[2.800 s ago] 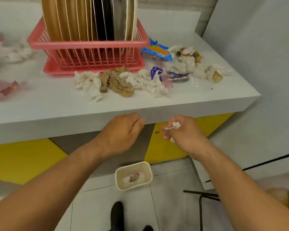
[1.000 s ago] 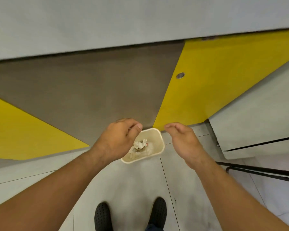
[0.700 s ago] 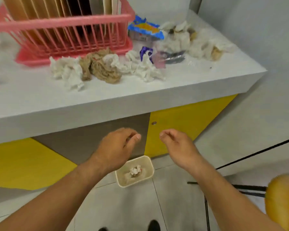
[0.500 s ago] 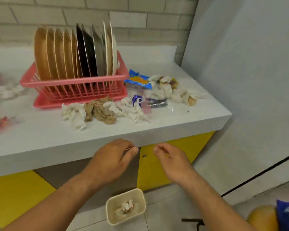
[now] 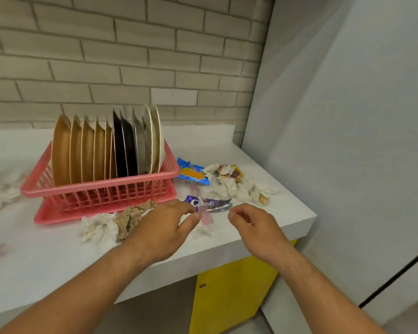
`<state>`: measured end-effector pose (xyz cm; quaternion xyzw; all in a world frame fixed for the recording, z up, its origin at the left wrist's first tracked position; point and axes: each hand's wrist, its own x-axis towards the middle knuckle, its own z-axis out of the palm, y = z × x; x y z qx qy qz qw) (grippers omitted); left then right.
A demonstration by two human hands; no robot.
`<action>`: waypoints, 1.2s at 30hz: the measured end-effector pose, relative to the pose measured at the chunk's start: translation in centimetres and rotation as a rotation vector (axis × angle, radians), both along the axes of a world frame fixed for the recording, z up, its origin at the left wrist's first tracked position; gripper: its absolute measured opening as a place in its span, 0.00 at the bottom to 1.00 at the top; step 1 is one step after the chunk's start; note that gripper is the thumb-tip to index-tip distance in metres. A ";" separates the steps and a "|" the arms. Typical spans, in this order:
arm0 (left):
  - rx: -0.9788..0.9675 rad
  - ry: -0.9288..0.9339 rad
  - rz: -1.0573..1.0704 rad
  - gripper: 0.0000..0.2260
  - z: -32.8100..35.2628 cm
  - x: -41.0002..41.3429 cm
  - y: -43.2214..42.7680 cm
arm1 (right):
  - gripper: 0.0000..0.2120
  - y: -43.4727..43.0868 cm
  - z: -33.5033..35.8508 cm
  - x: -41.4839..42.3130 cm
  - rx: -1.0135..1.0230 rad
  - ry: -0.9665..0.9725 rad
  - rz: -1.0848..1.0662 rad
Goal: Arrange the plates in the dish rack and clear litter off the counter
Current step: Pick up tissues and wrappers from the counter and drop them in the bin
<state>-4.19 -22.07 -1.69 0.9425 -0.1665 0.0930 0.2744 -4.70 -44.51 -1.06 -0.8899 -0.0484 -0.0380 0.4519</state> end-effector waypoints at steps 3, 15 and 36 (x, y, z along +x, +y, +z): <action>0.008 0.025 -0.023 0.18 0.0 1.9 0.5 | 0.06 0.9 -0.1 1.4 -0.011 -0.006 -0.036; 0.198 -0.024 -0.074 0.14 -0.7 8.6 -1.5 | 0.06 1.4 -0.1 9.7 -0.076 -0.026 -0.033; 0.845 0.185 0.334 0.27 -3.9 26.4 -6.9 | 0.07 -6.3 -2.8 26.7 -0.056 0.023 0.171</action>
